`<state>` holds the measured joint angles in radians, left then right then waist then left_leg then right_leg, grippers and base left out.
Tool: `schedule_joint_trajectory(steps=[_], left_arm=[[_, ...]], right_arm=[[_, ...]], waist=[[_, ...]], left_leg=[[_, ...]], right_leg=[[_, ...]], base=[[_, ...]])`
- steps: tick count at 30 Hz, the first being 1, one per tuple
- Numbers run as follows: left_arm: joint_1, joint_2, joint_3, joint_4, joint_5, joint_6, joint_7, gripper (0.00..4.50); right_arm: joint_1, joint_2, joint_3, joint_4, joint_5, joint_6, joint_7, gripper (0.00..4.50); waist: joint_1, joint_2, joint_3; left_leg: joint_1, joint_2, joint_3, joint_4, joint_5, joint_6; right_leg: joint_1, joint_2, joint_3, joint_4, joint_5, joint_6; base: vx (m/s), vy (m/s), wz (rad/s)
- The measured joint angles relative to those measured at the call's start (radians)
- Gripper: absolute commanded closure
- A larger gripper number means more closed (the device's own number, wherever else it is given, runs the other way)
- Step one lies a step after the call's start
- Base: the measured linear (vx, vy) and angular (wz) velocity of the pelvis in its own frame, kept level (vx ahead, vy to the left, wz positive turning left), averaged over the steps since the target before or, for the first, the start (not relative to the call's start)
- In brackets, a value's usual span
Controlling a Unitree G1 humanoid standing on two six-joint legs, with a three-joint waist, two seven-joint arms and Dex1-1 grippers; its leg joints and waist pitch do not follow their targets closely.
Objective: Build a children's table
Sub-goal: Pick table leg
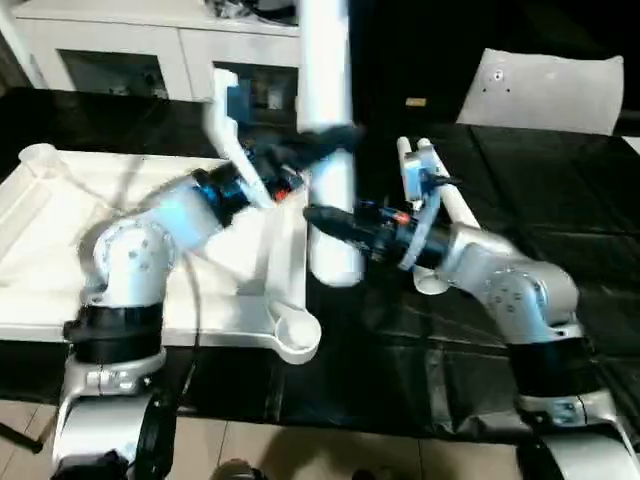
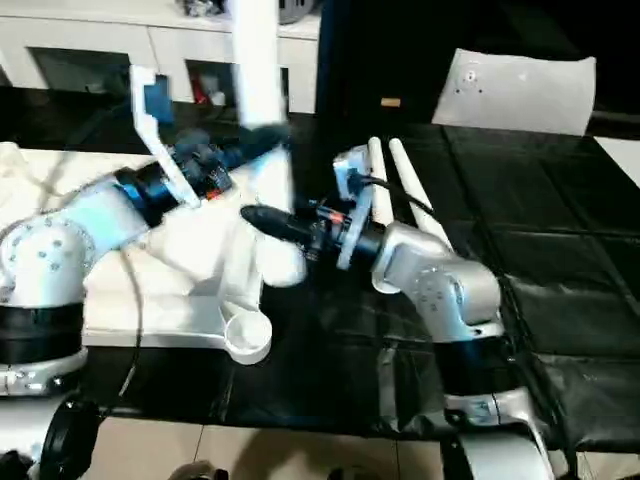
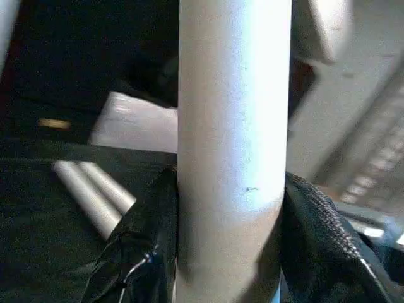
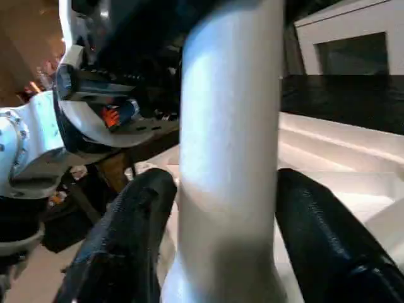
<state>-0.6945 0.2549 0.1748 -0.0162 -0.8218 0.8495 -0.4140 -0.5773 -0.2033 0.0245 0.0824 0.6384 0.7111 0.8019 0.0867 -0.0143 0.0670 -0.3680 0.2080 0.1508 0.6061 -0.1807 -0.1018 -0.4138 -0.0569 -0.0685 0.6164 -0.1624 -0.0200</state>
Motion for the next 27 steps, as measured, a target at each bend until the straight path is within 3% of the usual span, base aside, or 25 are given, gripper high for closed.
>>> schedule_joint_trajectory(steps=[5,9,27], left_arm=[[-0.016,0.009,-0.005,-0.011,0.034,-0.002,0.037,2.64],[-0.018,0.014,-0.050,-0.051,0.074,-0.004,0.069,2.64],[-0.009,0.035,-0.171,-0.099,0.183,-0.049,0.010,2.65]], right_arm=[[-0.029,0.023,-0.004,0.000,-0.019,-0.015,-0.055,1.07],[-0.071,0.044,-0.005,0.009,-0.061,-0.015,-0.152,0.73],[-0.090,0.001,0.052,0.065,-0.101,0.029,-0.119,0.61]], waist=[[0.003,-0.002,-0.001],[0.003,-0.004,-0.001],[0.001,-0.007,0.000]], left_leg=[[0.000,0.000,0.000,0.000,0.000,0.000],[0.000,0.000,0.000,0.000,0.000,0.000],[-0.001,0.000,0.000,0.000,0.000,0.000]], right_leg=[[0.000,0.000,0.000,-0.001,0.000,0.000],[0.000,-0.001,0.000,-0.001,0.000,0.000],[0.000,-0.001,0.001,0.000,-0.001,0.001]], base=[[0.000,0.000,0.00],[0.000,0.000,0.00],[0.000,0.000,0.00]])
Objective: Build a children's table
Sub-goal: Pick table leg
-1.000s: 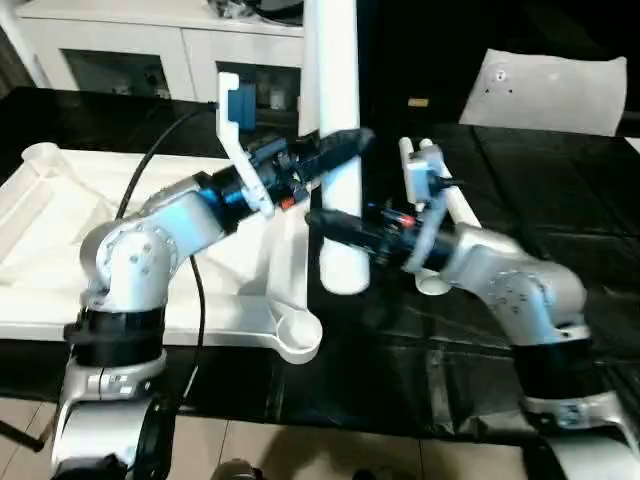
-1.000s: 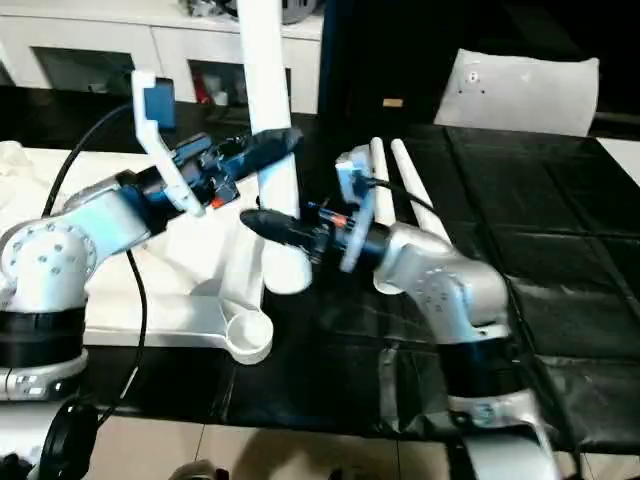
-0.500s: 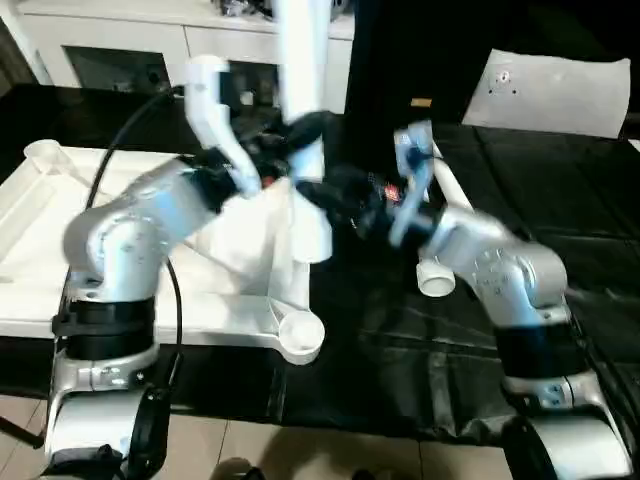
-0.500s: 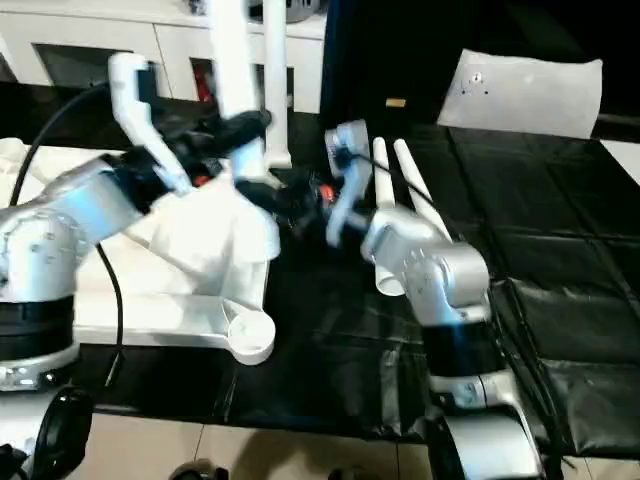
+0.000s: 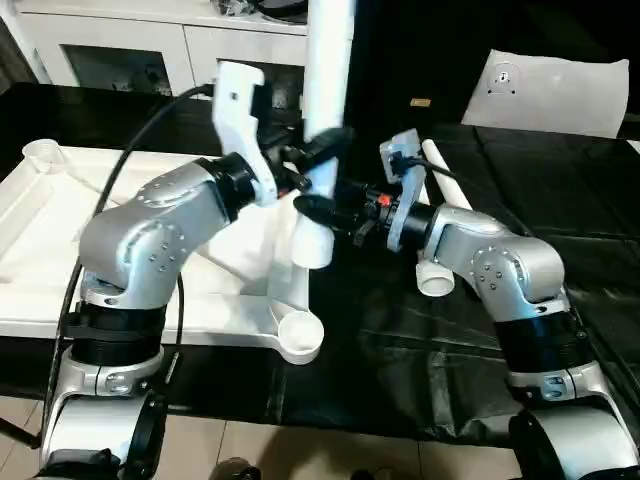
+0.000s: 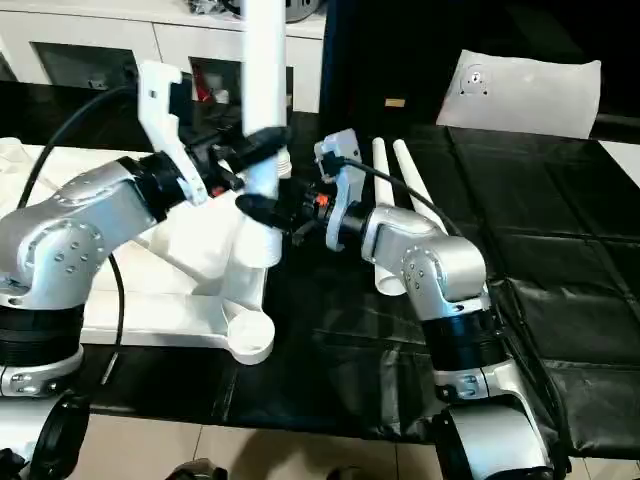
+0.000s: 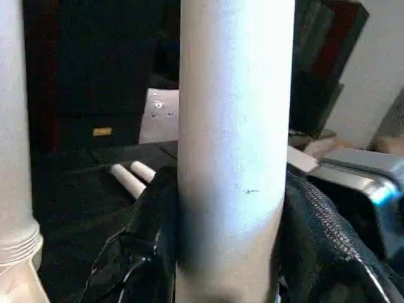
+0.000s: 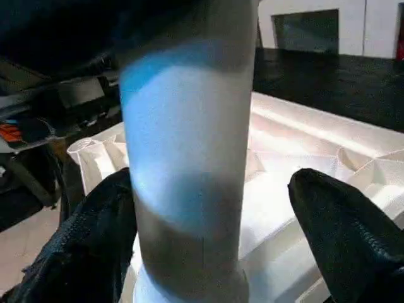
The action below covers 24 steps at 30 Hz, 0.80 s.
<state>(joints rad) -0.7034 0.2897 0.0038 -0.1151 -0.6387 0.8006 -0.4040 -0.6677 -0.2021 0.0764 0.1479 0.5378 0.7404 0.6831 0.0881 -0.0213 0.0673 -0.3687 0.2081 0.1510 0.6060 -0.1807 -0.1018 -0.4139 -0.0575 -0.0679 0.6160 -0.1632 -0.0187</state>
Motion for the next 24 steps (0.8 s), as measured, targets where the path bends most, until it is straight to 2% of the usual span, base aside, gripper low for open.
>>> schedule_joint_trajectory(steps=[2,4,24], left_arm=[[0.000,0.001,-0.012,-0.006,0.004,-0.001,-0.014,2.65],[0.000,0.001,-0.022,-0.015,0.005,-0.003,-0.027,2.65],[-0.001,0.045,-0.084,-0.020,0.059,-0.060,-0.130,2.65]], right_arm=[[0.000,-0.009,0.007,0.009,0.000,0.001,0.017,0.61],[0.000,-0.009,0.011,0.012,0.000,0.002,0.028,0.89],[0.001,-0.018,0.036,0.011,0.001,0.022,0.100,2.45]], waist=[[0.000,-0.001,0.000],[-0.001,-0.001,0.000],[-0.001,-0.001,0.000]], left_leg=[[0.000,0.000,0.000,0.000,0.000,0.000],[0.000,0.000,0.000,0.000,0.000,0.000],[0.000,0.000,0.000,0.000,0.000,0.000]], right_leg=[[0.000,0.000,0.000,0.000,0.000,0.000],[0.000,0.000,0.000,0.000,0.000,0.000],[0.000,0.000,0.000,0.000,0.001,-0.001]], base=[[0.000,0.000,0.00],[0.000,0.000,0.00],[0.000,0.000,0.00]])
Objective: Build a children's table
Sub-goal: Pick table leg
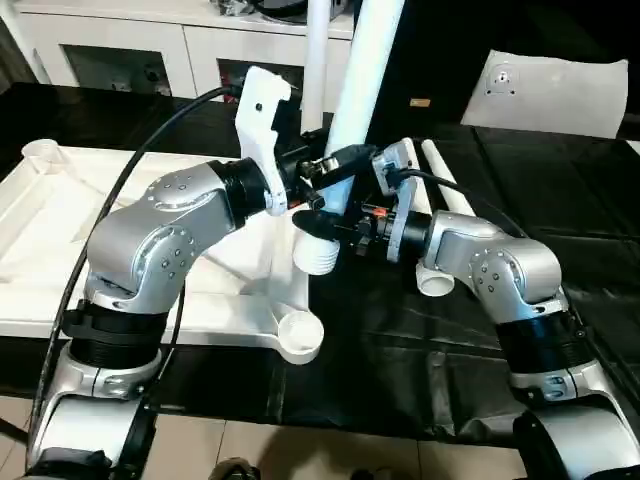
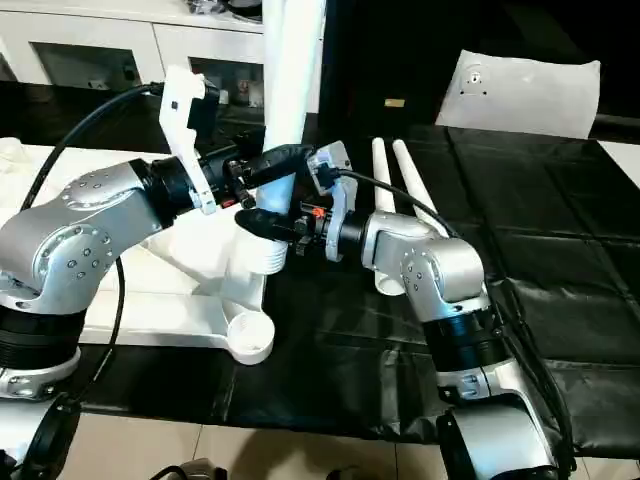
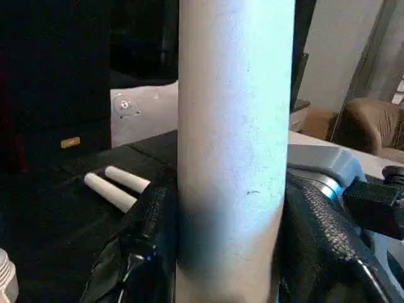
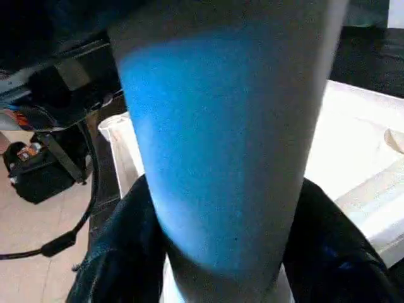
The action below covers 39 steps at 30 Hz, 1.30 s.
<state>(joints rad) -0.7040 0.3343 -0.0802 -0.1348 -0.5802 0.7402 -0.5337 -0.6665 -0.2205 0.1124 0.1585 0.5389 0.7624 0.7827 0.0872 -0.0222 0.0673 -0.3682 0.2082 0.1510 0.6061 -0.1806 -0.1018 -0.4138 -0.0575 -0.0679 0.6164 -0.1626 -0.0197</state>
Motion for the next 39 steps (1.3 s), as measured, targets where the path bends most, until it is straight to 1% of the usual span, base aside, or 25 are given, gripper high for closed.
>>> schedule_joint_trajectory(steps=[4,11,12,14,18,23,31,34,39], left_arm=[[0.000,0.000,-0.001,0.000,0.006,0.000,-0.007,2.65],[0.000,-0.006,0.004,0.000,0.006,0.007,-0.006,2.65],[-0.001,-0.013,0.006,0.000,0.005,0.012,-0.004,2.30],[-0.004,-0.031,0.024,0.002,-0.006,0.033,0.004,1.95],[-0.010,-0.038,0.064,0.003,-0.029,0.066,0.016,1.95],[-0.010,-0.042,0.076,0.003,-0.034,0.077,0.017,1.95],[-0.009,-0.074,0.119,0.004,-0.038,0.094,0.027,1.95],[-0.009,-0.098,0.162,0.010,-0.067,0.103,0.046,1.95],[-0.009,-0.114,0.187,0.018,-0.085,0.107,0.057,1.95]], right_arm=[[0.000,-0.002,0.002,-0.001,0.000,0.000,0.003,2.54],[0.000,-0.002,0.002,0.000,-0.002,-0.001,0.006,2.55],[0.000,-0.001,0.002,0.001,-0.003,-0.001,0.006,2.55],[-0.001,0.003,0.003,0.001,-0.006,-0.004,0.004,2.55],[-0.016,0.013,0.003,0.001,-0.014,-0.002,-0.011,2.57],[-0.016,0.016,0.004,0.001,-0.015,-0.003,-0.013,2.58],[-0.015,0.020,0.001,-0.006,-0.025,-0.024,-0.017,2.59],[-0.015,0.021,-0.009,-0.022,-0.025,-0.026,-0.024,2.59],[-0.015,0.021,-0.010,-0.031,-0.025,-0.027,-0.032,2.59]], waist=[[0.000,0.000,0.000],[0.000,0.000,0.000],[0.000,0.000,0.000],[0.000,0.000,0.000],[-0.001,0.000,0.000],[0.001,0.000,0.000],[0.000,0.000,0.000],[0.000,0.000,0.000],[0.000,0.000,0.000]], left_leg=[[0.000,0.000,0.000,0.000,0.000,0.000],[0.000,0.000,0.000,0.000,0.000,0.000],[0.000,0.000,0.000,0.000,0.000,0.000],[0.000,0.000,0.000,0.000,0.000,0.000],[0.000,0.000,0.000,0.000,0.000,0.000],[0.000,0.000,0.000,0.000,0.000,0.000],[0.000,0.000,0.000,0.000,0.000,0.000],[0.000,0.000,0.000,0.000,0.000,0.000],[0.000,0.000,0.000,0.000,0.000,0.000]], right_leg=[[0.000,0.000,0.000,0.000,0.000,0.000],[0.000,0.000,0.000,0.000,0.001,-0.002],[0.000,0.000,0.000,0.000,0.001,-0.002],[0.000,0.000,0.000,0.000,0.002,-0.003],[0.000,0.000,0.000,0.000,0.002,-0.003],[0.000,0.000,0.000,0.000,0.002,-0.003],[0.000,0.000,0.000,0.000,0.002,-0.003],[0.000,0.000,0.000,0.000,0.002,-0.003],[0.000,0.000,0.000,0.000,0.002,-0.003]], base=[[0.000,0.000,0.00],[0.000,0.000,0.00],[0.000,0.000,0.00],[0.000,0.000,0.00],[0.000,0.000,0.00],[0.000,0.000,0.00],[0.000,0.000,0.00],[0.000,0.000,0.00],[0.000,0.000,0.00]])
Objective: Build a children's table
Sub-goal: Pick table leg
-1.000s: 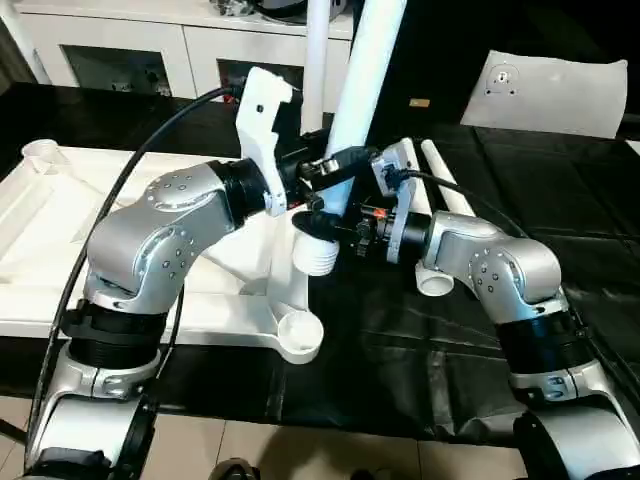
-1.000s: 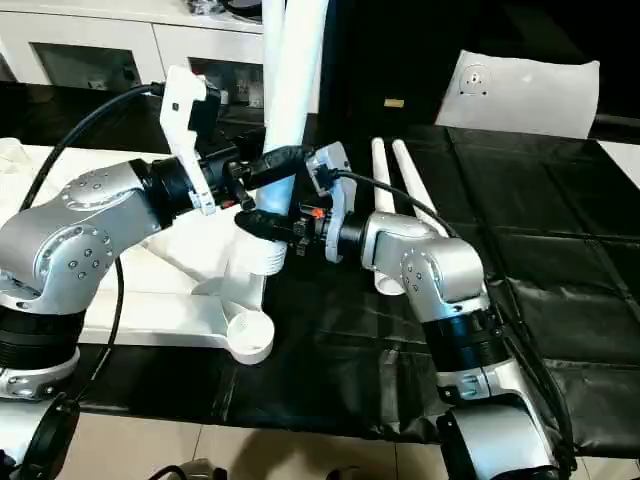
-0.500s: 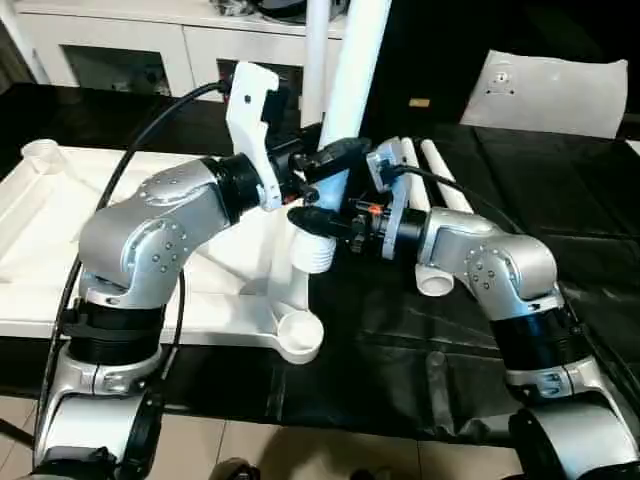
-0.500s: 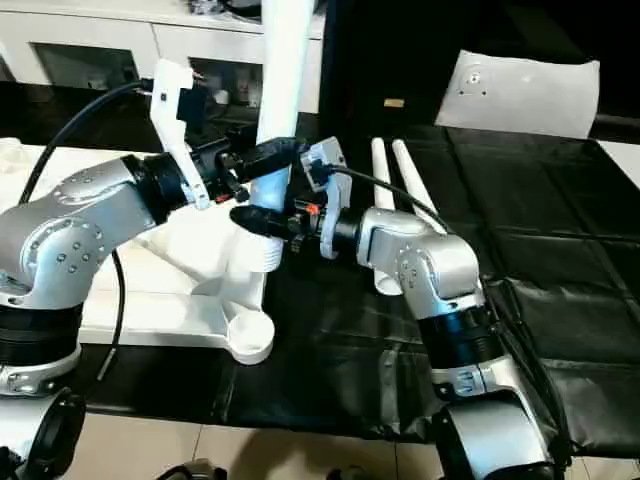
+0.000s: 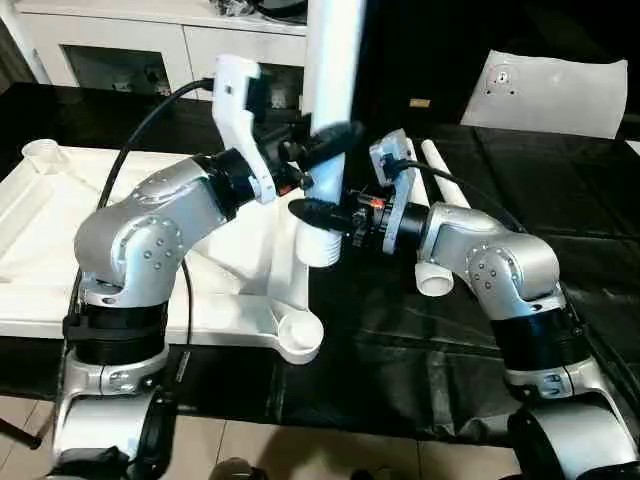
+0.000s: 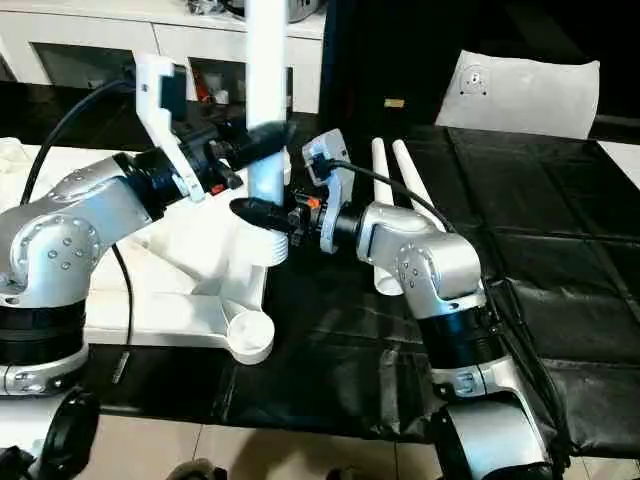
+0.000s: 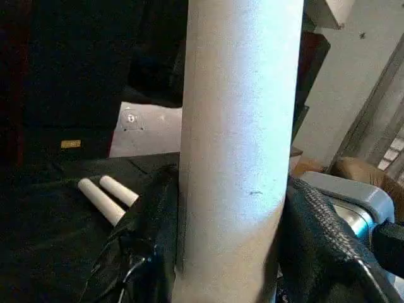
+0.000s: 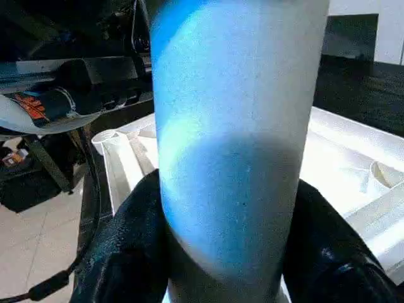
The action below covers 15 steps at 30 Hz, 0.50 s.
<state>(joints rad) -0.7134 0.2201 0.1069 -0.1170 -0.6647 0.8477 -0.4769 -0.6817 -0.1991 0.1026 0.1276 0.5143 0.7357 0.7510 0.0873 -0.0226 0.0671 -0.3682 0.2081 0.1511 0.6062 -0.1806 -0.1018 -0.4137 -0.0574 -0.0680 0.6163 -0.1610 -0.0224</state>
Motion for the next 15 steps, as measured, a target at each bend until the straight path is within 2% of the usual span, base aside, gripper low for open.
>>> schedule_joint_trajectory(steps=[5,8,11,15], left_arm=[[0.003,0.013,-0.021,-0.012,0.001,0.001,-0.006,1.95],[0.003,0.048,-0.076,-0.035,0.025,0.003,-0.041,1.95],[0.004,0.064,-0.106,-0.065,0.033,-0.013,-0.099,1.53],[0.004,0.104,-0.125,-0.065,0.035,-0.039,-0.156,1.21]], right_arm=[[0.007,-0.001,0.003,-0.009,-0.003,0.001,-0.001,2.59],[0.022,-0.002,0.019,-0.014,-0.019,-0.001,-0.003,2.59],[0.042,-0.002,0.038,0.004,-0.042,-0.014,-0.006,2.59],[0.051,-0.011,0.056,0.006,-0.054,-0.032,0.014,2.60]], waist=[[0.000,0.000,0.000],[0.001,0.000,0.000],[0.000,0.002,0.000],[-0.002,0.002,0.000]], left_leg=[[0.000,0.000,0.000,0.000,0.000,0.000],[0.000,0.000,0.000,0.000,0.000,0.000],[0.000,0.000,0.000,0.000,0.000,0.000],[0.001,0.000,0.000,-0.001,0.000,0.000]], right_leg=[[0.000,0.000,0.000,0.000,0.000,0.000],[0.000,0.000,0.000,0.000,0.000,0.000],[0.000,-0.001,0.000,-0.001,0.000,-0.001],[0.000,0.000,0.000,0.000,0.000,0.000]], base=[[0.000,0.000,0.00],[0.000,0.000,0.00],[0.000,0.000,0.00],[0.000,0.000,0.00]])
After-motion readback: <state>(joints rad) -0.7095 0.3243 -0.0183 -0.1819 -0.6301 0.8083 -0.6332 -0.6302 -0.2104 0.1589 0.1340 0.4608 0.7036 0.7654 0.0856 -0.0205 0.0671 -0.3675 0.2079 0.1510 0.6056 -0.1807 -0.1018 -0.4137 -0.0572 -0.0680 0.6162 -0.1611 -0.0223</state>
